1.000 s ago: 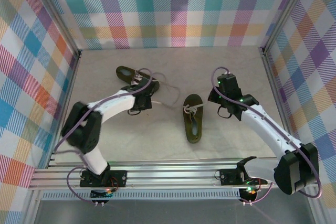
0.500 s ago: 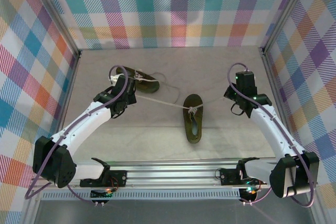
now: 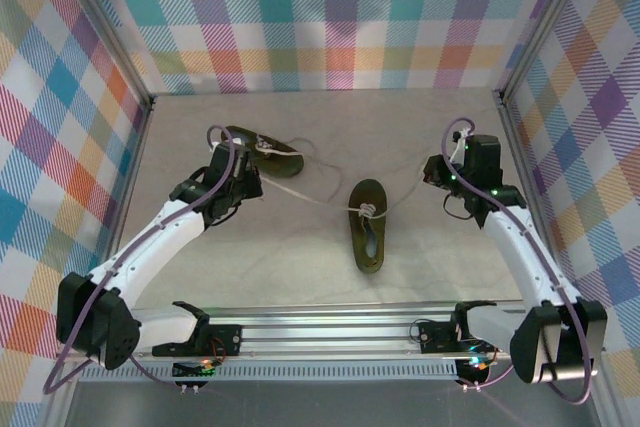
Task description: Tie the shoes
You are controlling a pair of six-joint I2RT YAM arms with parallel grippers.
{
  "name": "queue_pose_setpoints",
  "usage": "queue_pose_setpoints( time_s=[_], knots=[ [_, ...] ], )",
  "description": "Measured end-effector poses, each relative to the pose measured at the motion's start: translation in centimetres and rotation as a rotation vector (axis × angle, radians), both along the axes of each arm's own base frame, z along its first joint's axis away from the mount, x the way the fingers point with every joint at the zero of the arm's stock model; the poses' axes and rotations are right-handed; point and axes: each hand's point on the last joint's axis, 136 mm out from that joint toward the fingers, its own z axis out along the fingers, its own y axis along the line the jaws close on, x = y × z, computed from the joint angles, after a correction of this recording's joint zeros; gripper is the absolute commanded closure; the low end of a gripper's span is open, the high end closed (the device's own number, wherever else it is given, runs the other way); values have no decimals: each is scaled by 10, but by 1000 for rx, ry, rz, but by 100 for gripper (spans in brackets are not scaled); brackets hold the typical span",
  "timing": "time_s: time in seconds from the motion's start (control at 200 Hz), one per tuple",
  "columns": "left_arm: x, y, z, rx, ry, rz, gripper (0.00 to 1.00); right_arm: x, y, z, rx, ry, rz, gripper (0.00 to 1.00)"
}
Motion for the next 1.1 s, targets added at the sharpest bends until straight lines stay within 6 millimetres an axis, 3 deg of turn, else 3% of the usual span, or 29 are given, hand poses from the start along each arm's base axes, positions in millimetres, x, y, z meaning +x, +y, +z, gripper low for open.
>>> queue_pose_setpoints(
  time_s=[0.08, 0.17, 0.32, 0.45, 0.71, 0.87, 1.1],
  knots=[
    [1, -7, 14, -34, -33, -31, 100, -7, 10, 26, 38, -85, 51, 100],
    [5, -12, 28, -55, -66, -49, 100, -13, 8, 48, 39, -154, 45, 100],
    [9, -11, 40, -58, -94, -38, 100, -8, -13, 55, -26, -164, -67, 100],
    [11, 1, 38, -28, -92, 9, 100, 4, -30, 39, -95, -108, -148, 100],
    [8, 54, 21, 67, -36, 192, 100, 11, -64, -10, -224, 55, -285, 100],
    [1, 68, -19, 103, 62, 235, 100, 9, -97, -37, -286, 156, -396, 100],
    [-1, 73, -77, 158, 219, 246, 100, -3, -134, -76, -294, 284, -510, 100]
  ],
)
